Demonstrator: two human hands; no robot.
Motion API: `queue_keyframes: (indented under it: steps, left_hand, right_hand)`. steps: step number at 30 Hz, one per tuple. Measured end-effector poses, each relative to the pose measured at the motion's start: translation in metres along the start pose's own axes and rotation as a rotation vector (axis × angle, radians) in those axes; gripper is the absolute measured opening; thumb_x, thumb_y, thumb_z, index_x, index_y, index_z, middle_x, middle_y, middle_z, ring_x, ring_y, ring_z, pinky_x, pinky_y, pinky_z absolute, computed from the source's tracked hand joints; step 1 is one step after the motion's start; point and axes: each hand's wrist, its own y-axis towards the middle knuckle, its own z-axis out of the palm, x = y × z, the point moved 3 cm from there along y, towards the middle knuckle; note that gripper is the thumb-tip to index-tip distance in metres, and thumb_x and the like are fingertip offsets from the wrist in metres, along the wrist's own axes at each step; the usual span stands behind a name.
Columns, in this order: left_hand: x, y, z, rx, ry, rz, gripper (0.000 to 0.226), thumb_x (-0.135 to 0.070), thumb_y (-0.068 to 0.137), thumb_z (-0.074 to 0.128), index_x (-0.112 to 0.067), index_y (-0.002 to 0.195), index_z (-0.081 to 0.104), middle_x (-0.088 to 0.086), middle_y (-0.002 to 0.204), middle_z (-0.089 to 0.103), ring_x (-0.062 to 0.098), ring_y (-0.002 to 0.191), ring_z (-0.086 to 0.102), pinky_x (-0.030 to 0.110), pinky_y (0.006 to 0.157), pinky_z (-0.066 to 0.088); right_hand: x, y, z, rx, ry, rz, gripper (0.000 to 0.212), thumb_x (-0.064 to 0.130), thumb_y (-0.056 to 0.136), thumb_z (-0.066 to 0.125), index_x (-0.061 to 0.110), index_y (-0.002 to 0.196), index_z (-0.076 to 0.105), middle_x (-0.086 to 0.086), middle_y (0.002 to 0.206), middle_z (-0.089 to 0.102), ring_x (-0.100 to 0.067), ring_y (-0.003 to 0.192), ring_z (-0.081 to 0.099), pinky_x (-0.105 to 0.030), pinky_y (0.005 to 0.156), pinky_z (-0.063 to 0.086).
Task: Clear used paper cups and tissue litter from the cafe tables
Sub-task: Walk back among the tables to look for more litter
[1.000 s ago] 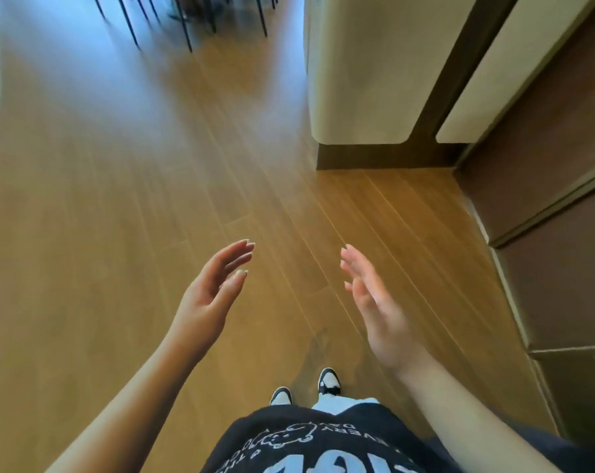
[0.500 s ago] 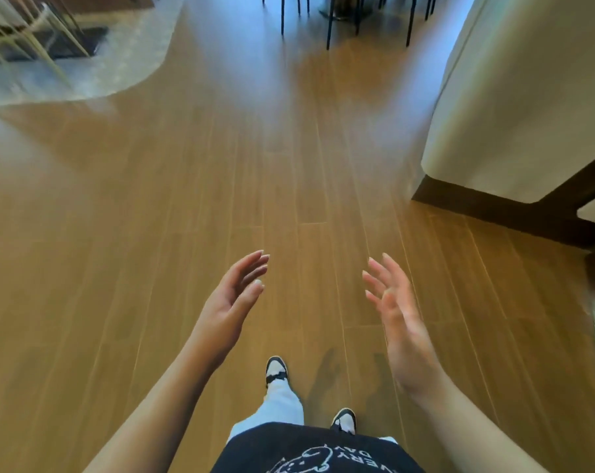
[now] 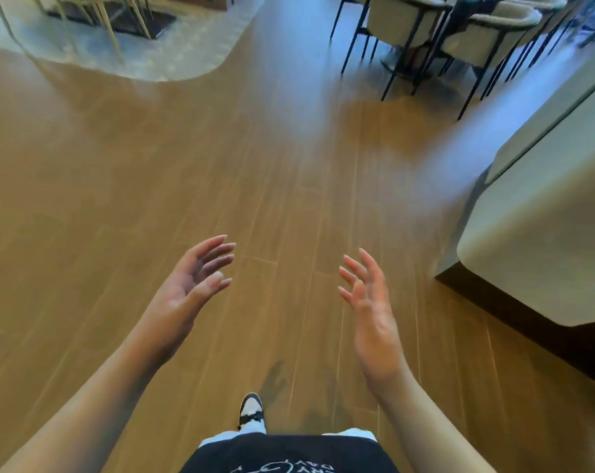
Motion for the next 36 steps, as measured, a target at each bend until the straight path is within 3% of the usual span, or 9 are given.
queue_keyframes:
  steps: [4,8,10,17,20,23,30,34,36]
  left_hand:
    - [-0.014,0.045,-0.013,0.009,-0.042,0.008,0.068,-0.041,0.084,0.065,-0.028,0.148,0.047,-0.003,0.149,0.057,0.016,0.14,0.052,0.036,0.11,0.05]
    - [-0.019,0.096,-0.014,-0.052,-0.086,-0.001,0.067,-0.044,0.083,0.066,-0.03,0.146,0.05,-0.007,0.146,0.059,0.014,0.139,0.052,0.045,0.109,0.049]
    - [-0.019,0.129,-0.01,-0.055,-0.087,-0.008,0.061,-0.045,0.084,0.066,-0.035,0.144,0.054,-0.006,0.146,0.059,0.016,0.14,0.051,0.047,0.109,0.046]
    - [-0.023,0.264,0.001,-0.014,0.013,-0.013,0.063,-0.042,0.087,0.071,-0.043,0.146,0.049,-0.008,0.15,0.055,0.015,0.143,0.049,0.056,0.114,0.042]
    - [-0.043,0.325,0.02,0.016,0.05,0.007,0.062,-0.044,0.087,0.07,-0.043,0.146,0.049,-0.008,0.15,0.056,0.015,0.142,0.049,0.053,0.113,0.043]
    - [-0.058,0.377,0.029,0.008,0.063,0.037,0.06,-0.045,0.087,0.067,-0.039,0.145,0.051,-0.006,0.148,0.057,0.015,0.141,0.05,0.047,0.109,0.046]
    - [-0.06,0.463,0.009,-0.039,0.045,0.017,0.068,-0.047,0.083,0.066,-0.03,0.147,0.049,-0.007,0.144,0.06,0.013,0.139,0.053,0.045,0.109,0.048]
    - [-0.046,0.521,-0.022,-0.059,0.023,0.015,0.062,-0.048,0.085,0.066,-0.035,0.145,0.052,-0.005,0.147,0.058,0.016,0.14,0.051,0.045,0.109,0.05]
    - [-0.041,0.553,-0.043,-0.061,0.027,0.03,0.058,-0.047,0.087,0.065,-0.038,0.144,0.053,-0.004,0.148,0.057,0.016,0.141,0.051,0.037,0.111,0.049]
  right_hand:
    - [0.016,0.052,0.008,-0.023,0.004,-0.031,0.049,0.054,0.094,0.041,0.043,0.141,0.041,0.027,0.135,0.056,0.0,0.133,0.05,-0.032,0.114,0.039]
    - [0.018,0.106,0.01,-0.015,0.016,-0.026,0.041,0.047,0.1,0.043,0.037,0.14,0.043,0.016,0.136,0.059,-0.001,0.131,0.052,-0.04,0.117,0.037]
    - [0.019,0.139,0.007,-0.005,0.011,-0.035,0.049,0.053,0.095,0.044,0.037,0.14,0.043,0.016,0.136,0.059,-0.001,0.131,0.052,-0.04,0.118,0.037]
    - [0.013,0.264,-0.019,0.04,0.082,-0.038,0.057,0.061,0.089,0.046,0.037,0.141,0.043,0.02,0.133,0.061,-0.004,0.13,0.054,-0.021,0.108,0.042]
    - [0.024,0.318,-0.036,0.077,0.105,-0.017,0.049,0.054,0.096,0.045,0.038,0.142,0.042,0.022,0.135,0.059,-0.001,0.131,0.052,-0.009,0.102,0.04]
    - [0.035,0.376,-0.048,0.089,0.11,-0.027,0.044,0.044,0.101,0.044,0.034,0.144,0.042,0.019,0.137,0.058,-0.002,0.133,0.051,-0.01,0.104,0.04]
    - [0.044,0.48,-0.03,0.135,0.11,-0.034,0.047,0.046,0.097,0.043,0.037,0.143,0.041,0.025,0.136,0.057,0.0,0.134,0.048,-0.011,0.106,0.038]
    - [0.04,0.543,-0.002,0.17,0.074,-0.015,0.047,0.046,0.098,0.042,0.037,0.144,0.041,0.025,0.137,0.056,0.0,0.136,0.047,-0.011,0.107,0.038]
    - [0.041,0.58,0.016,0.186,0.06,-0.016,0.047,0.045,0.099,0.042,0.037,0.144,0.041,0.024,0.137,0.056,0.0,0.136,0.047,-0.011,0.106,0.038]
